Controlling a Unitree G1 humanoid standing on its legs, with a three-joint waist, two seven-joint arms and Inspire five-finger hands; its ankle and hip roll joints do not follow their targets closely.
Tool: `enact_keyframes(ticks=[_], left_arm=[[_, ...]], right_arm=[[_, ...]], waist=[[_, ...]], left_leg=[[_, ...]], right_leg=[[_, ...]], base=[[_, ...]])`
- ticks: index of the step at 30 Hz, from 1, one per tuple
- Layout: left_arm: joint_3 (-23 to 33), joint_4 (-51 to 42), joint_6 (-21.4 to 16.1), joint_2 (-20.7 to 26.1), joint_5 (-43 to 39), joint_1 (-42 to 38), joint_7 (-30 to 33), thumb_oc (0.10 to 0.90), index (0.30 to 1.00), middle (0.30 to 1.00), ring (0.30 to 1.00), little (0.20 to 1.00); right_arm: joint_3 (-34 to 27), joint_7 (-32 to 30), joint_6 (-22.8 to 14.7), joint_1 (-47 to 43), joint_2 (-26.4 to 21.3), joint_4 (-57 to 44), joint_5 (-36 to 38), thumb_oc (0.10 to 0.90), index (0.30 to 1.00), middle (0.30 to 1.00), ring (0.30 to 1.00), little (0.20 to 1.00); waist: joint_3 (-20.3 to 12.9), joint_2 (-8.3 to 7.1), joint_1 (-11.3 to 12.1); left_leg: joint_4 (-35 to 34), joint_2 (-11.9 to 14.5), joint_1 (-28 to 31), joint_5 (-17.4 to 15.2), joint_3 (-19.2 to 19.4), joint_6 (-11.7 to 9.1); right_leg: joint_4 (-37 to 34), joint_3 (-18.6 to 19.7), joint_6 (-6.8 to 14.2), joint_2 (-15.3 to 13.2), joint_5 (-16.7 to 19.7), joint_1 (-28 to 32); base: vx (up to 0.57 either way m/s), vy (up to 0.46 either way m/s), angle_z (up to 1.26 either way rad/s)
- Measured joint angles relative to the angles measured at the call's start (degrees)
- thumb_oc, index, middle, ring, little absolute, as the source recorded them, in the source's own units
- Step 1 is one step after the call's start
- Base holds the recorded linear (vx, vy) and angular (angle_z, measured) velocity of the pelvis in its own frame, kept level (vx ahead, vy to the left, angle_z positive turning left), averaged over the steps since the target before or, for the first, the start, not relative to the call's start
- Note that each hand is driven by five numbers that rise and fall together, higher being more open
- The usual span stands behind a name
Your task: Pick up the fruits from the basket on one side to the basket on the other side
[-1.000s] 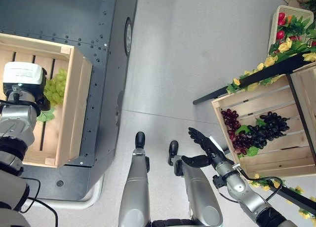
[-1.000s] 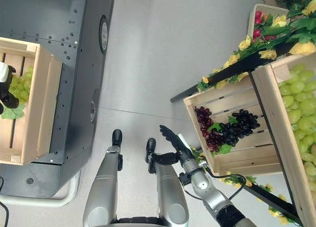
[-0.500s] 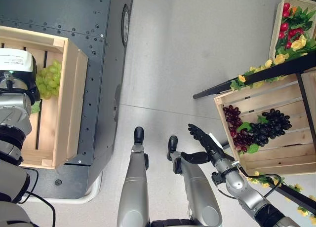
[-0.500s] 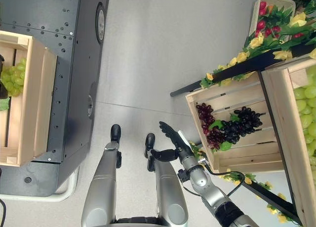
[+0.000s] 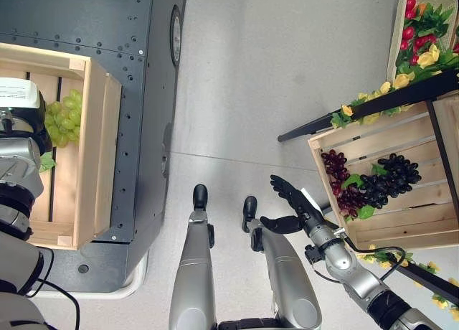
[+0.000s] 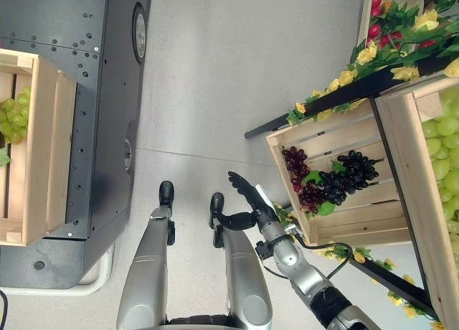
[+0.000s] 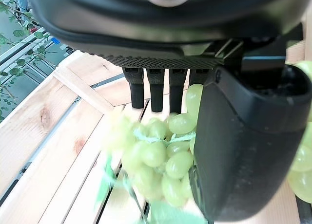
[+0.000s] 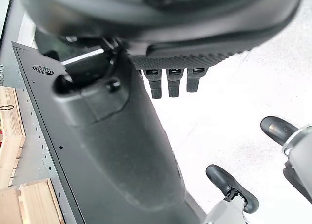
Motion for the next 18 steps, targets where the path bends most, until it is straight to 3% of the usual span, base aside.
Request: enact_keyframes(ticks=[11,18], left_arm=[[3.7,0.9,-2.4,-1.5,-7.0,3.6,3.8,0.400,0.300,0.300,0.300,0.300],[5.9,-3.2,-7.0,-1.9,-8.5,5.5,8.0,0.400,0.300,0.300,0.300,0.300]], right_arm=[[0.0,0.0,0.2,0.0,0.0,0.0,-0.3,0.800,0.900,0.900,0.900,0.900],[0.0,0.0,0.3,0.5,0.0,0.1,-0.5,0.800,0.900,0.900,0.900,0.900]], waist=[[0.0,0.02,1.0],[0.0,-0.01,2.2]], left_leg=[[-1.7,-0.5,2.1,1.2,0.0,0.3],[-4.7,-0.9,7.6,2.4,-0.1,-0.1]], right_leg=[[0.4,0.0,-0.1,-0.5,0.0,1.2],[-0.3,-0.2,-0.2,-0.9,-0.2,5.6]], base=[[0.00,-0.008,0.01],[0.00,-0.052,0.03]])
